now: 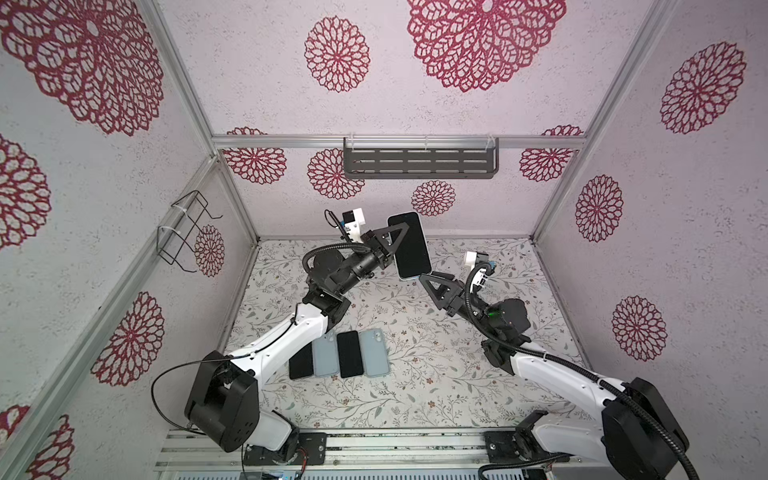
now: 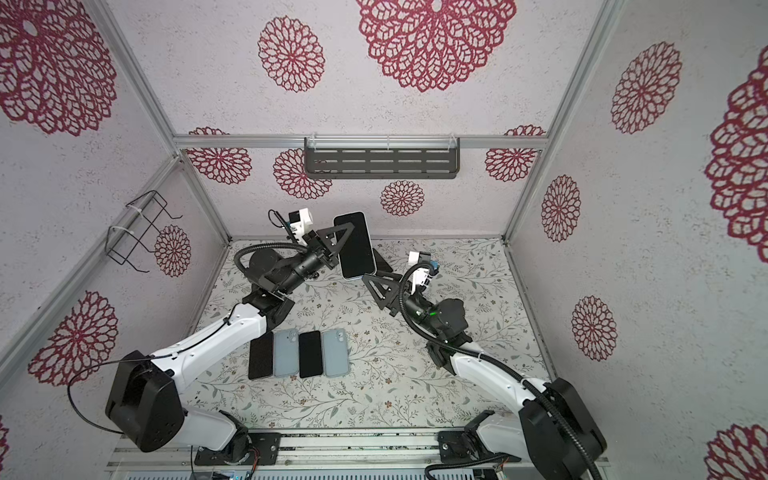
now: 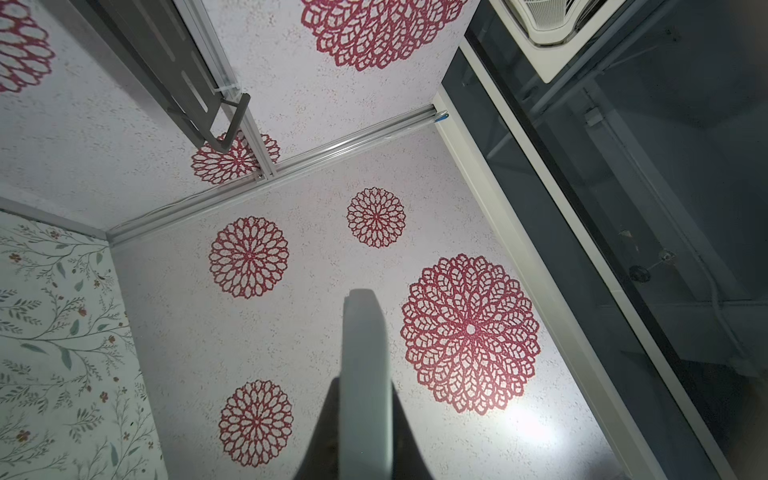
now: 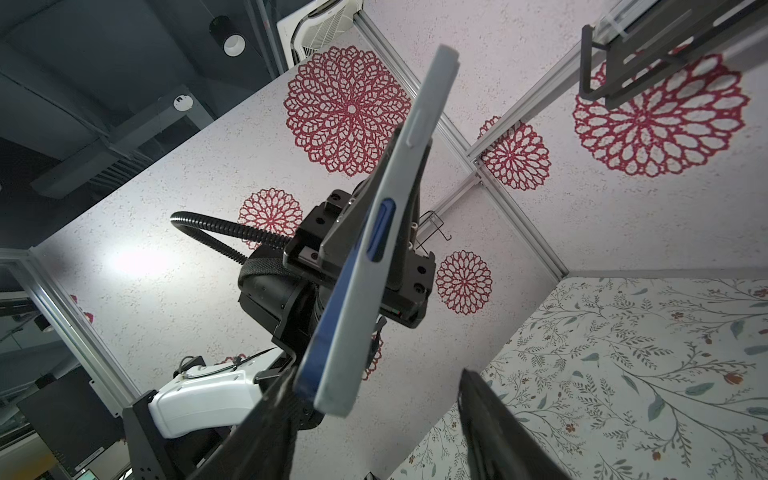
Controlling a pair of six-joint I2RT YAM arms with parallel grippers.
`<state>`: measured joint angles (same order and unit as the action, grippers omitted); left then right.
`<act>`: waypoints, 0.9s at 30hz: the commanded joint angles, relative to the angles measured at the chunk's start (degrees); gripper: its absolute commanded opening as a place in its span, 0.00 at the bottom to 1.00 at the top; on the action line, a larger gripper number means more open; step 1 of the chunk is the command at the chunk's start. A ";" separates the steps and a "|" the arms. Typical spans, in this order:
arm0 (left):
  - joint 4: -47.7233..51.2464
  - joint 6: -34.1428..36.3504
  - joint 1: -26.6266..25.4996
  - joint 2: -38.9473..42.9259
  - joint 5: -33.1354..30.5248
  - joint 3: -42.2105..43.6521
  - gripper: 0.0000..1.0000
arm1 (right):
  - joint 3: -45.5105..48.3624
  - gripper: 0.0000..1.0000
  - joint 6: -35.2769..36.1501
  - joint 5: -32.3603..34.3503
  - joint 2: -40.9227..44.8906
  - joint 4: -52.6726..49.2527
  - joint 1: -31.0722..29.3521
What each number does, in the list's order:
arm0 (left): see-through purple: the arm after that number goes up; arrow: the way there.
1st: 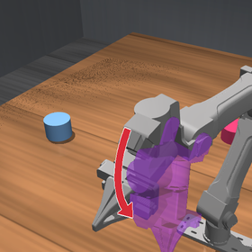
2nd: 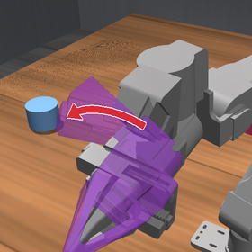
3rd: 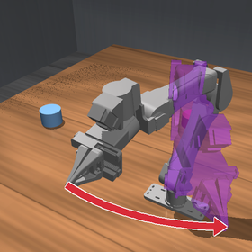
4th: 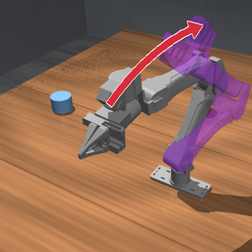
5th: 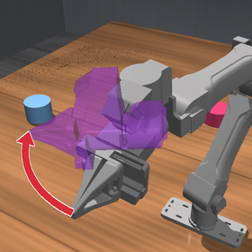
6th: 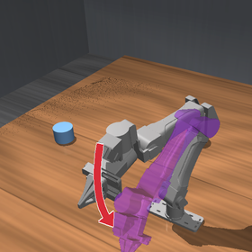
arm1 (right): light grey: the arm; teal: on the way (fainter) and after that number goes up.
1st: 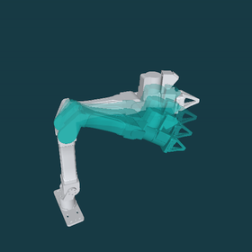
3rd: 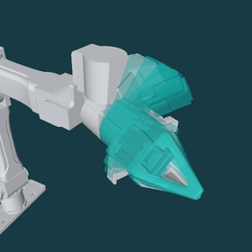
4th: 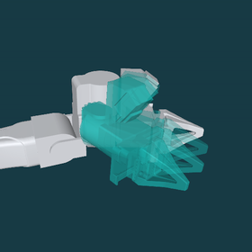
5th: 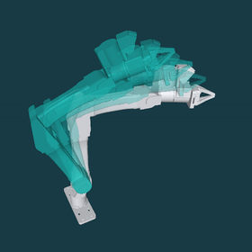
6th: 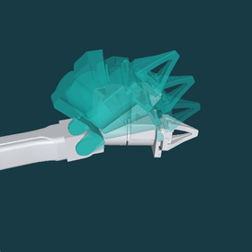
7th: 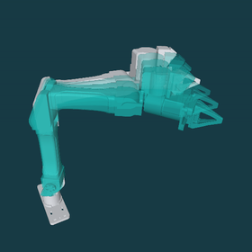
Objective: Take the phone out of the phone case
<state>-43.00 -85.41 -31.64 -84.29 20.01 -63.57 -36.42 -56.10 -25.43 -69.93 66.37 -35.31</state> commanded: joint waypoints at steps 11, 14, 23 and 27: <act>-5.58 -1.00 -0.71 0.91 -1.10 -1.95 0.00 | 1.97 0.62 -1.40 0.82 -0.02 4.67 -0.20; -6.03 -1.40 -0.71 0.73 -1.26 -2.04 0.00 | 2.06 0.62 -1.60 0.82 -0.26 5.03 -0.20; -5.95 -1.00 -0.89 0.98 -1.07 -1.22 0.00 | 1.25 0.62 -2.11 0.12 -0.33 6.46 -0.20; -6.09 -0.99 -0.62 0.86 -1.38 -0.77 0.00 | 1.96 0.63 -2.44 -0.48 0.39 7.53 -0.37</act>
<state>-44.69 -85.97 -32.27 -84.29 19.68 -63.59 -33.85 -57.65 -25.30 -70.57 69.30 -35.42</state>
